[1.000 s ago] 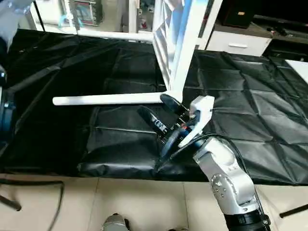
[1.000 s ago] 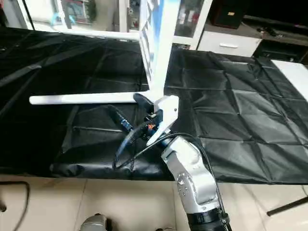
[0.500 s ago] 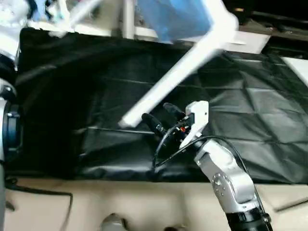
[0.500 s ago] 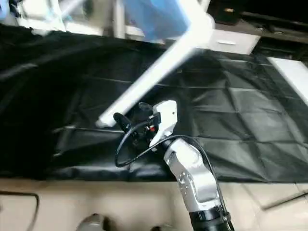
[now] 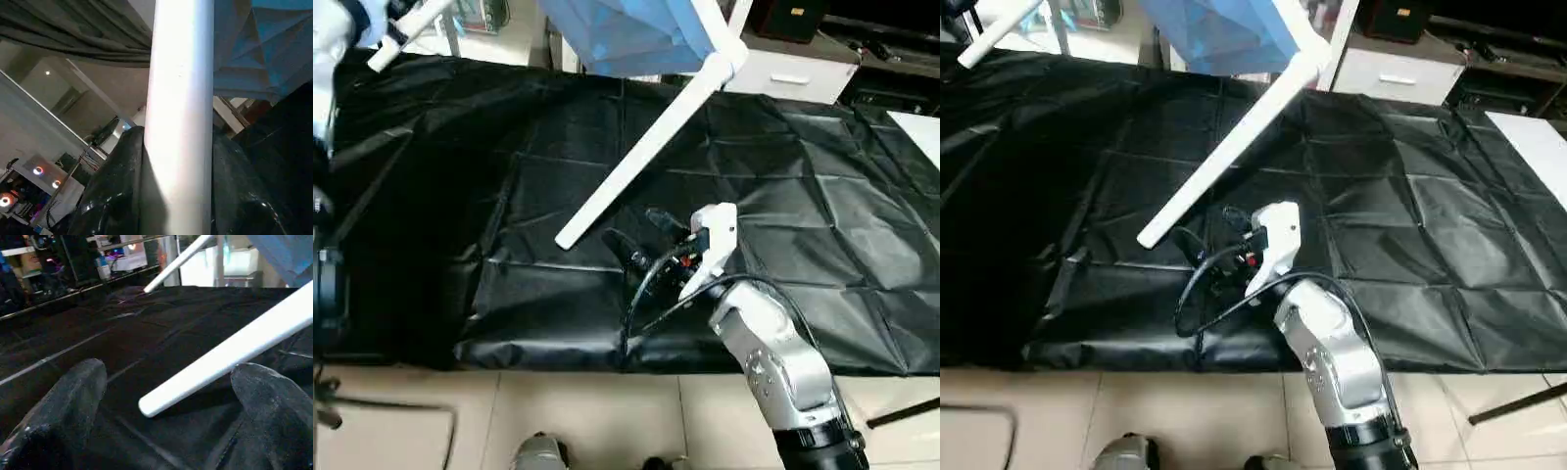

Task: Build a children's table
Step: Flip table

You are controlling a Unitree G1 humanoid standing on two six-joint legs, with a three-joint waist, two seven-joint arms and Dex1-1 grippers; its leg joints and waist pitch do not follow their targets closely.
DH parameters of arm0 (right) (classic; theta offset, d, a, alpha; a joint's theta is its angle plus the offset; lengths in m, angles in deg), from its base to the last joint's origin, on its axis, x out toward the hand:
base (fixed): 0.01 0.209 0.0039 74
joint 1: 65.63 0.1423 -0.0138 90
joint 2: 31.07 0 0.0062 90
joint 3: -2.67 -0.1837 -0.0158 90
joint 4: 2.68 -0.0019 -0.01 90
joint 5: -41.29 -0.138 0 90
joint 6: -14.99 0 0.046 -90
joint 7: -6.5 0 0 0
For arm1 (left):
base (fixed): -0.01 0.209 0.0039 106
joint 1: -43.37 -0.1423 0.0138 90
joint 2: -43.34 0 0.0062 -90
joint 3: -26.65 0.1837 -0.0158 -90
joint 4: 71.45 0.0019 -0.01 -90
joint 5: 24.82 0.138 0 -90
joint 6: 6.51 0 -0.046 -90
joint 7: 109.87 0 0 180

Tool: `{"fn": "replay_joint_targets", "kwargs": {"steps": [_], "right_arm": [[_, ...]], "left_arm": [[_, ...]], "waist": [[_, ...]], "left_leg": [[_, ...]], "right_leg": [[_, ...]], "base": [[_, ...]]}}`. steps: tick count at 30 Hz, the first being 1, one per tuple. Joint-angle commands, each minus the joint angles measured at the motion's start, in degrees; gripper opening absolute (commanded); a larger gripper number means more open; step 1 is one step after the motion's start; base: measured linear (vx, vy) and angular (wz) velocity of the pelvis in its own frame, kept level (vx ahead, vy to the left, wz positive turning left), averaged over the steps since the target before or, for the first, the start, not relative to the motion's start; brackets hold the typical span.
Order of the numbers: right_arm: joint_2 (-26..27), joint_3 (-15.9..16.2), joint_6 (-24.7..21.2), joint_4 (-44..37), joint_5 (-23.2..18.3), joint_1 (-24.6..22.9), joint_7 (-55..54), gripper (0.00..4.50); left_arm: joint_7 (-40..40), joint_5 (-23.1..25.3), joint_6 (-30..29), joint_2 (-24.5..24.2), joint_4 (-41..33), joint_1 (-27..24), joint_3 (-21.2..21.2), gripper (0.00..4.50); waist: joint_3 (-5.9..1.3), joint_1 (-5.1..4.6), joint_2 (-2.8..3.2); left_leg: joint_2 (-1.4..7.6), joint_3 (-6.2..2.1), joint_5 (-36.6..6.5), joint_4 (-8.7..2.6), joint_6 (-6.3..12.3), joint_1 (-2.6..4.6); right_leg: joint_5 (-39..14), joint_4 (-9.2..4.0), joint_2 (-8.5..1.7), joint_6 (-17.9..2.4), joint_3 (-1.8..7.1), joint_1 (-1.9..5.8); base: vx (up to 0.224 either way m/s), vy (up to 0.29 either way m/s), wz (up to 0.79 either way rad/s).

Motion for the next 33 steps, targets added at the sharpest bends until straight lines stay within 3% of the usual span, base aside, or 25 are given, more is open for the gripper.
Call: {"fn": "replay_joint_targets", "kwargs": {"steps": [1,4,5,6,7,8,10,13,15,17,21,22,33], "right_arm": [[0.47,-2.27,1.19,1.48,-0.36,0.77,-1.18,4.50],[5.84,-10.71,6.74,8.22,-7.03,4.61,-4.47,4.50],[7.27,-13.73,8.63,11.00,-9.44,6.08,-5.48,4.50],[7.80,-15.36,10.39,13.33,-10.22,7.18,-6.22,4.50],[7.83,-15.46,10.54,13.51,-10.25,7.26,-6.27,4.50],[7.90,-16.06,11.52,14.74,-10.28,7.82,-6.63,4.50],[8.81,-18.35,12.85,17.55,-12.65,9.70,-6.43,4.50],[9.34,-20.48,13.29,22.51,-13.81,13.02,-5.82,4.50],[9.48,-21.92,14.28,26.33,-13.66,15.45,-6.90,4.50],[9.29,-24.28,15.73,33.22,-14.44,19.86,-8.61,4.50],[8.27,-25.23,15.18,40.56,-15.56,24.17,-6.14,4.50],[8.01,-26.75,14.24,45.09,-17.45,27.09,-3.61,4.50],[5.99,-30.73,17.76,63.94,-17.12,39.32,-1.48,4.50]], "left_arm": [[-2.38,-6.80,3.21,0.70,-9.72,2.30,-5.22,1.57],[-2.21,-8.63,0.09,1.98,-17.07,-0.98,-6.52,1.57],[-2.47,-9.03,-0.93,2.42,-19.15,-2.16,-7.03,1.57],[-2.21,-9.13,-2.09,2.60,-20.96,-3.38,-7.30,1.57],[-2.18,-9.14,-2.18,2.61,-21.10,-3.48,-7.32,1.57],[-1.95,-9.09,-2.89,2.66,-22.10,-4.16,-7.37,1.57],[-1.59,-9.10,-4.12,2.53,-24.21,-5.72,-7.49,1.57],[-1.79,-9.35,-5.23,2.56,-26.53,-6.72,-8.13,1.57],[-1.62,-9.15,-5.90,2.54,-27.27,-6.93,-8.23,1.57],[-1.58,-9.20,-7.07,2.63,-28.32,-7.20,-8.32,1.57],[-1.55,-9.19,-7.99,2.61,-28.97,-7.18,-8.09,1.57],[-1.42,-9.33,-8.55,2.56,-29.63,-7.39,-8.14,1.57],[-0.69,-9.42,-10.21,1.81,-31.39,-8.40,-8.49,1.57]], "waist": [[-5.78,-0.12,1.49],[-6.00,0.09,1.61],[-5.98,0.02,1.30],[-5.93,0.29,1.54],[-5.93,0.25,1.18],[-6.08,0.48,1.33],[-6.15,0.47,0.73],[-6.23,0.56,0.95],[-6.24,0.11,0.86],[-6.22,0.13,0.95],[-6.38,-0.12,0.96],[-6.41,-0.16,0.94],[-6.40,-0.36,0.65]], "left_leg": [[4.09,-1.85,-7.96,-4.23,-4.46,3.20],[4.31,-1.75,-8.27,-4.06,-4.79,3.43],[4.40,-1.71,-8.55,-4.08,-4.71,3.35],[4.22,-1.61,-8.40,-4.09,-4.86,3.51],[4.12,-1.47,-7.57,-4.11,-4.82,3.59],[3.82,-1.40,-4.89,-3.95,-4.52,3.50],[3.66,-1.35,-4.03,-3.91,-3.63,3.17],[3.73,-1.40,-4.65,-3.89,-3.24,3.07],[3.60,-1.40,-4.47,-3.90,-3.49,2.98],[3.55,-1.30,-4.27,-3.83,-3.51,3.08],[3.44,-1.32,-3.43,-3.66,-3.00,2.88],[3.46,-1.32,-3.35,-3.60,-2.63,2.81],[3.61,-1.14,-1.93,-3.42,-1.59,2.73]], "right_leg": [[1.55,-2.08,-5.40,-11.98,2.84,3.12],[2.40,-1.83,-5.84,-12.85,2.92,2.99],[2.07,-1.90,-6.02,-13.19,2.98,3.01],[1.30,-1.92,-5.55,-13.16,2.74,2.79],[1.91,-1.78,-5.20,-13.03,2.61,2.70],[4.21,-1.40,-4.81,-12.62,2.42,2.81],[4.93,-1.38,-4.88,-12.44,2.49,3.12],[3.52,-1.44,-5.12,-12.51,2.53,3.22],[2.67,-1.47,-4.96,-12.62,2.51,3.27],[2.64,-1.53,-4.96,-12.68,2.56,3.21],[4.14,-1.29,-4.79,-13.26,2.51,3.47],[4.55,-1.26,-4.83,-13.52,2.52,3.58],[4.91,-1.08,-4.85,-15.14,2.50,3.51]], "base": [[0.000,0.000,0.00],[0.000,0.000,0.00],[0.000,0.000,0.00],[0.000,0.000,0.00],[0.000,0.000,0.00],[0.000,0.000,0.00],[0.000,0.000,0.00],[0.000,0.000,0.00],[0.000,0.000,0.00],[0.000,0.000,0.00],[0.000,0.000,0.00],[0.000,0.000,0.00],[0.000,0.000,0.00]]}}
